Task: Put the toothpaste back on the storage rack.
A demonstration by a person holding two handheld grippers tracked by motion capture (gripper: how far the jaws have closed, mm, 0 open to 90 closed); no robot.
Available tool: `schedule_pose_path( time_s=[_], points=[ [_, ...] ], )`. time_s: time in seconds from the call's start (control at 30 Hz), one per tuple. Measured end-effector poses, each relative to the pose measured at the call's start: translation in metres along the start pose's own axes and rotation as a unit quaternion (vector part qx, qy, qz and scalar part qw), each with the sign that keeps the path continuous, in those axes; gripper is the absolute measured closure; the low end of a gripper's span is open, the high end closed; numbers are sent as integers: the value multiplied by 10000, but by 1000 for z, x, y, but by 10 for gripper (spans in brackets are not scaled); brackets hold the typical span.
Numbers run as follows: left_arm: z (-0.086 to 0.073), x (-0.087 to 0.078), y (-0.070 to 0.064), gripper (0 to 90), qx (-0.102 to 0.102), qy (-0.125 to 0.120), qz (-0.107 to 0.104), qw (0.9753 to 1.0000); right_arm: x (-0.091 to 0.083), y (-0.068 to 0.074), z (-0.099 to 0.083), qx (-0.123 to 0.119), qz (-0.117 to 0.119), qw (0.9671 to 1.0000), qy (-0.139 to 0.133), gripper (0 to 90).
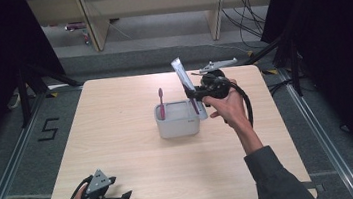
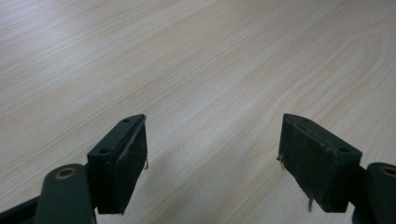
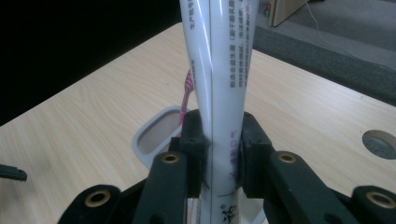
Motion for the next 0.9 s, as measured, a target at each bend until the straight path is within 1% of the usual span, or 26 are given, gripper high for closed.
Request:
schedule_pose_path(
  time_s=[0.03, 0.07, 0.1, 0.13, 0.17, 0.2, 0.23, 0.27, 0.3, 0.37, 0.4, 0.43, 0.47, 0.5, 0.53, 0.57, 0.6, 0.63, 0.67, 0.7, 0.73, 0.77, 0.8, 0.83, 0.87, 0.9],
  points=[
    [0, 0, 0, 234, -3, -4, -1, 10000, 1, -2, 1, -169, -89, 9998, -47, 754],
    [0, 0, 0, 234, 1, -4, -2, 10000, 2, -1, 1, -95, -56, 9999, -25, 754],
    [0, 0, 0, 233, 1, -3, -1, 10000, 2, -1, 2, -87, -86, 9999, -37, 754],
    [0, 0, 0, 234, -4, -4, 0, 10000, 3, 0, 2, -31, -41, 10000, -47, 754],
    [0, 0, 0, 234, -5, -4, 0, 10000, 4, 0, 3, -31, -22, 10000, -71, 754],
    [0, 0, 0, 233, -7, -5, -2, 10000, 5, -1, 3, -140, -60, 9998, -112, 754],
    [0, 0, 0, 233, -7, -4, -4, 10000, 7, 1, 3, -12, -1, 9999, -116, 754],
    [0, 0, 0, 234, -8, -6, -4, 10000, 7, 2, 4, -7, -23, 9999, -136, 754],
    [0, 0, 0, 234, -10, -6, -3, 10000, 7, 1, 4, -51, -53, 9999, -122, 754],
    [0, 0, 0, 234, -3, -5, -5, 10000, 10, 1, 6, -80, -24, 9998, -172, 753],
    [0, 0, 0, 233, -2, -5, -5, 10000, 11, 3, 6, 21, -42, 9999, -160, 754],
    [0, 0, 0, 234, -6, -10, -5, 10000, 12, 2, 6, -84, -67, 9998, -163, 754],
    [0, 0, 0, 234, -8, -31, -29, 10000, 13, 2, 7, -81, -93, 9998, -152, 754],
    [0, 0, 0, 234, -5, -30, -29, 10000, 15, 2, 7, -68, -59, 9998, -187, 754],
    [0, 0, 0, 234, -7, -27, -29, 10000, 15, 2, 8, -68, -99, 9997, -197, 754],
    [0, 0, 0, 234, -7, -30, -30, 10000, 17, 2, 8, -84, -67, 9997, -219, 754],
    [0, 0, 0, 234, -1, -10, -8, 10000, 19, 2, 9, -109, -111, 9996, -237, 754],
    [0, -1, 0, 233, -2, -12, -10, 10000, 20, 3, 8, 13, -88, 9997, -212, 754],
    [0, -1, 0, 234, -1, -12, -11, 10000, 21, 4, 9, 22, -48, 9997, -223, 754],
    [0, -1, 0, 234, -3, -12, -10, 10000, 23, 3, 10, -78, -85, 9997, -219, 754],
    [0, 0, 0, 233, 4, -7, -14, 10000, 24, 5, 10, -5, -76, 9998, -200, 754],
    [0, 0, 0, 234, -3, -9, -18, 10000, 26, 5, 10, 4, -56, 9997, -244, 754],
    [0, 0, 0, 233, 2, -8, -21, 10000, 28, 5, 11, -32, -76, 9997, -220, 754],
    [0, 0, 0, 234, 7, -6, -21, 10000, 29, 5, 12, -12, -80, 9997, -218, 754],
    [0, 0, 0, 233, 4, -9, -29, 10000, 31, 5, 13, -76, -64, 9997, -237, 754],
    [0, -1, 0, 233, -5, -27, -17, 10000, 33, 6, 13, 14, -54, 9997, -246, 754]
  ],
)
Point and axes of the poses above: each handheld gripper's, and its own axes: x roughly forward along the jaws, z roughly out of its top, y roughly to its left, the point moved 4 cm from there along x, roughly forward along the jaws
